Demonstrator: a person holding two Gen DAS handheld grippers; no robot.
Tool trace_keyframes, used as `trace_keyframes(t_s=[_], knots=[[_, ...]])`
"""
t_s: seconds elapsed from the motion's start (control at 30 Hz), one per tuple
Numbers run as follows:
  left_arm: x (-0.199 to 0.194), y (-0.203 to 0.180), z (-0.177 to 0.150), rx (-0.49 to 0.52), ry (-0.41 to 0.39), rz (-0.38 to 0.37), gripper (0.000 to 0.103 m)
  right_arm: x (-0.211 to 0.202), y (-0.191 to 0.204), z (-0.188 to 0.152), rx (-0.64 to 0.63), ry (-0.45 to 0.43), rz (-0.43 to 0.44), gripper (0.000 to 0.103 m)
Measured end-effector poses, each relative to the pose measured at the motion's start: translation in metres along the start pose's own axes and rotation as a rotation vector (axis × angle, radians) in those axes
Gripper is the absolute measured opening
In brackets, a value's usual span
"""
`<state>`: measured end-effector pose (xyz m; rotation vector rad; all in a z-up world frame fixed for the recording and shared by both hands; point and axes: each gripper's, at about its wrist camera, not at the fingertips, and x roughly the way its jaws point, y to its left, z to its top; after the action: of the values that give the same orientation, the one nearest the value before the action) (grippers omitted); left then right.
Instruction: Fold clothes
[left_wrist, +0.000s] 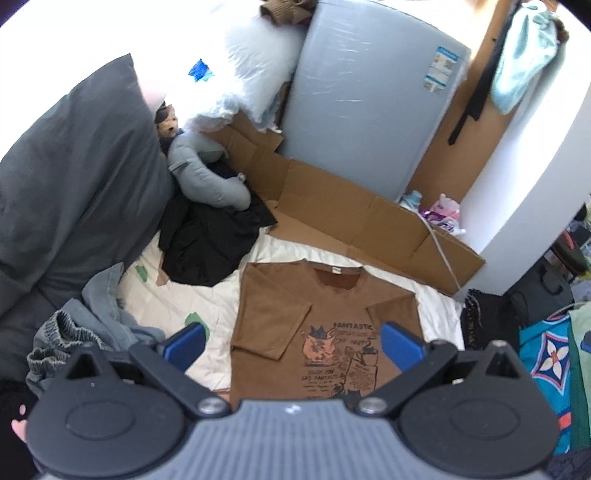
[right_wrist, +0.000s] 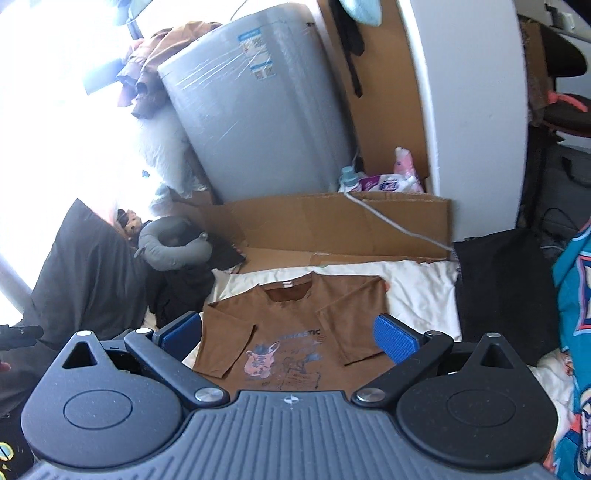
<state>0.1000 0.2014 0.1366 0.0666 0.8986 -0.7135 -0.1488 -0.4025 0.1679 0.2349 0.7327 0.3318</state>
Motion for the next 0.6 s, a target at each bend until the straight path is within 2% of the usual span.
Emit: trace_keyframes(t_s=[0.13, 0.3, 0.6], knots=[[-0.008, 0.0, -0.006, -0.046, -0.03, -0.038, 0.102, -0.011, -0.003, -0.006, 0.007, -0.018, -0.024, 0.102], [-0.009, 0.003, -0.016, -0.064, -0.026, -0.03, 0.102, -0.006, -0.013, -0.013, 0.013, -0.001, -0.033, 0.102], [0.006, 0.027, -0.049, -0.099, 0.018, 0.078, 0.102, 0.042, -0.041, -0.047, 0.006, 0.115, 0.0, 0.102]])
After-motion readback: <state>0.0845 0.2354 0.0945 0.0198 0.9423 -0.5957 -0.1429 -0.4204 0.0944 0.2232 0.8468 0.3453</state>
